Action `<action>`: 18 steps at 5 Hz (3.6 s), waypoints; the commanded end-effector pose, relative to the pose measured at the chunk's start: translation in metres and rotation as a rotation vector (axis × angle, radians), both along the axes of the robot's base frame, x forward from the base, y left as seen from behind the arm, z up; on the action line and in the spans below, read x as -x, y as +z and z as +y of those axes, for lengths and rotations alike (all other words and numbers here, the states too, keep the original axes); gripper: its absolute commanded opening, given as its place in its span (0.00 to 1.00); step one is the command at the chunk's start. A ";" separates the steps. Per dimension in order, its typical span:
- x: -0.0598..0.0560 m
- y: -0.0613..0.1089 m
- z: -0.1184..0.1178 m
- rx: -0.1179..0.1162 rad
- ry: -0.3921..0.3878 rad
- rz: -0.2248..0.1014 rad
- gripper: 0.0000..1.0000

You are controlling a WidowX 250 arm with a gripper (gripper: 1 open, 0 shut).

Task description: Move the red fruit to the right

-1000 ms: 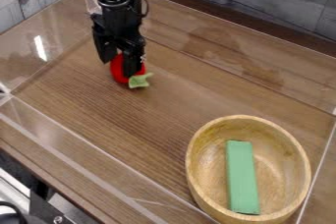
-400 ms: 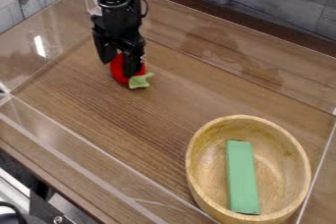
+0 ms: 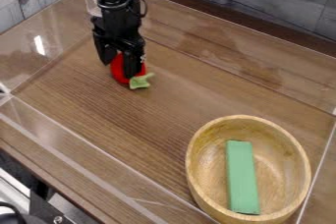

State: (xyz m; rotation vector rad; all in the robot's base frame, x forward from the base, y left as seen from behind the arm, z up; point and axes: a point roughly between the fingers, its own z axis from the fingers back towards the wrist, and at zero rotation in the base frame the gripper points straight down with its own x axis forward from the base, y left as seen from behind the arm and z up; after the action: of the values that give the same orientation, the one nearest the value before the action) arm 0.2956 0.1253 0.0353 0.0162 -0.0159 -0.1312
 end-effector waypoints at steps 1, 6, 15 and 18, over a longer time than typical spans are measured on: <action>-0.007 0.015 0.008 -0.022 0.007 -0.047 0.00; 0.009 0.067 -0.047 0.004 -0.067 -0.105 0.00; 0.057 0.046 -0.190 0.114 -0.360 0.040 0.00; 0.059 0.056 -0.191 0.119 -0.348 0.056 0.00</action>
State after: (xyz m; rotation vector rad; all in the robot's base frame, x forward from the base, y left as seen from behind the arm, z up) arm 0.2283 -0.0559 0.0749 -0.1032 0.0990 -0.4525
